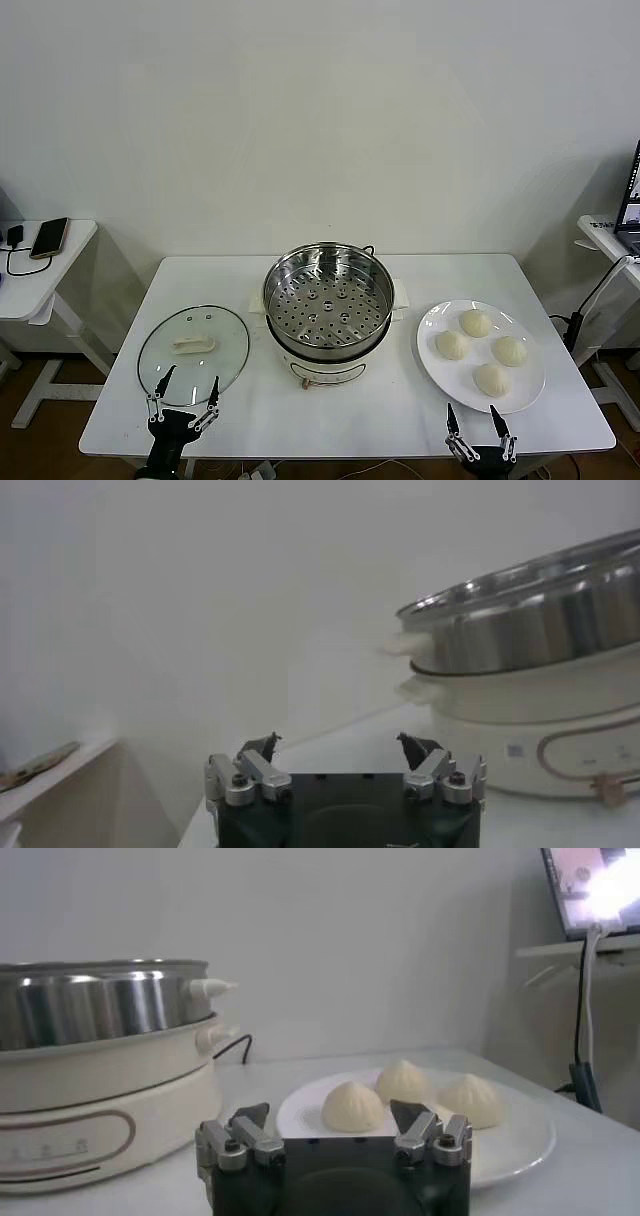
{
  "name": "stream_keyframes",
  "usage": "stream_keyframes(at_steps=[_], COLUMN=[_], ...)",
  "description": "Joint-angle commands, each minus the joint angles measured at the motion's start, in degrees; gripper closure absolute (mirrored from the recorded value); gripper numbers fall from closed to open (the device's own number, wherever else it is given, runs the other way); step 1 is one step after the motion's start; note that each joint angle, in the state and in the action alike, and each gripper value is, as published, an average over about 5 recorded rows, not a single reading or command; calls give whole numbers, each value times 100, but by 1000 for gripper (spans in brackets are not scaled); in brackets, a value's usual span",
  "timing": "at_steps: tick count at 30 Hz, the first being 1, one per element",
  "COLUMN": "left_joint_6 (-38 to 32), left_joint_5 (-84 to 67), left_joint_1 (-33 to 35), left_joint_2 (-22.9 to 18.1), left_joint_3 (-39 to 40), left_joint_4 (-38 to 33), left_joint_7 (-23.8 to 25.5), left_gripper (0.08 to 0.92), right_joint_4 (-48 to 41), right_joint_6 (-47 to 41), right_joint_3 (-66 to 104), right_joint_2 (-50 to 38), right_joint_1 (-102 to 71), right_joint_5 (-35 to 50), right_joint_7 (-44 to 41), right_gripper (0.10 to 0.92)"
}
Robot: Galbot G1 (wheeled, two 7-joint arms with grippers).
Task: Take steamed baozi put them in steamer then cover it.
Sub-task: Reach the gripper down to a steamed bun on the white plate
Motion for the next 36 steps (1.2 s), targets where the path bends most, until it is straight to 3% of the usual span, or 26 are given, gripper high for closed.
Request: stream_keyframes(at_steps=[1, 11, 18, 21, 24, 29, 32, 36], left_joint_6=[-86, -51, -30, -26, -17, 19, 40, 77], left_joint_5=[-171, -169, -157, -152, -152, -150, -150, -151], left_joint_1=[74, 93, 111, 106, 95, 73, 73, 68], left_joint_2=[-10, -34, -73, -70, -65, -72, -82, -98], left_joint_3=[41, 136, 197, 215, 228, 266, 272, 265], left_joint_4=[-319, -652, -806, -822, -832, -852, -873, -907], left_joint_7=[56, 58, 70, 74, 74, 71, 68, 63], left_gripper=[177, 177, 177, 177, 177, 177, 177, 177], right_joint_4=[154, -782, -2175, -2898, -3540, -4626, -5201, -5769], right_joint_6=[-406, -1728, -2128, -2347, -2400, -2248, -2048, -1775], right_joint_3=[128, 48, -863, -1475, -2128, -3591, -4368, -5231], right_joint_2=[-175, -1456, -2272, -2785, -3283, -3702, -3605, -3289], right_joint_1=[300, 2706, 4542, 5183, 5826, 7399, 8410, 9440], right_joint_5=[52, 1459, 2188, 2184, 1864, 459, -358, -1408], right_joint_7=[238, 596, -32, -1303, -3121, -6039, -7269, -8088], right_gripper=[203, 203, 203, 203, 203, 203, 203, 203])
